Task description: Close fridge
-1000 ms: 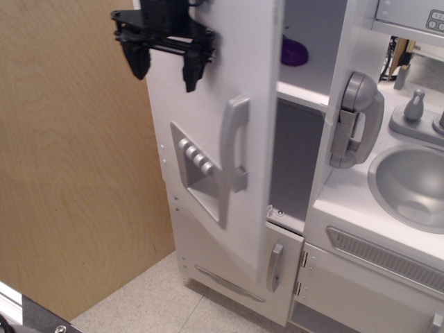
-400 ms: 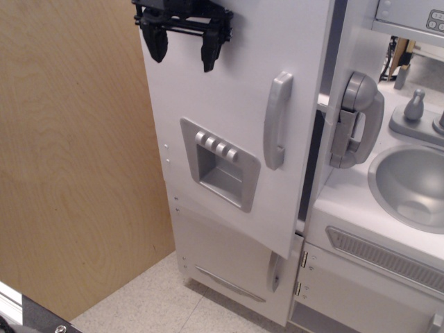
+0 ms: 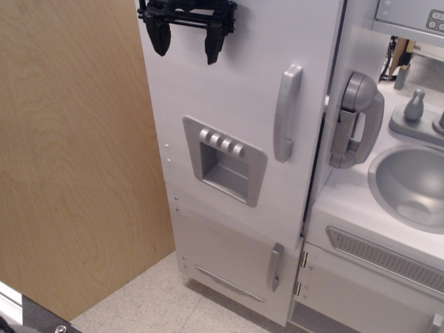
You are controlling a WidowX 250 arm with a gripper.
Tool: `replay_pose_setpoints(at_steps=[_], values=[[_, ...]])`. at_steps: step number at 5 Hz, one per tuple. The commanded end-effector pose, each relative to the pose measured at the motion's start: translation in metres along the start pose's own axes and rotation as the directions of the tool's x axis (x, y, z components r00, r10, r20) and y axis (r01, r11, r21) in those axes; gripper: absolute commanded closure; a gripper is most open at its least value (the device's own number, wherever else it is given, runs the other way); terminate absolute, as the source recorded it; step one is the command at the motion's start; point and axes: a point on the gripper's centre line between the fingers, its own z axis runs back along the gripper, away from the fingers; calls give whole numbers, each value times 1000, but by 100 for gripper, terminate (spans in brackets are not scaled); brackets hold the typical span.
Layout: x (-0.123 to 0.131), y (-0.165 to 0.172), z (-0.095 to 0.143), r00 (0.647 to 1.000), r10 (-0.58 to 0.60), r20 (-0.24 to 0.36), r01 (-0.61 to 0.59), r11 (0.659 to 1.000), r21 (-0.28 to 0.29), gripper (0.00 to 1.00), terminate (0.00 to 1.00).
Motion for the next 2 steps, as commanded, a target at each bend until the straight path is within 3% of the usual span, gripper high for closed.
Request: replay_pose_setpoints(at_steps=[1,2], values=[[17,5,18,998,23,51,-23,1000,-4,0,0],[18,6,19,998,29,52,-29,1000,-8,0,0]])
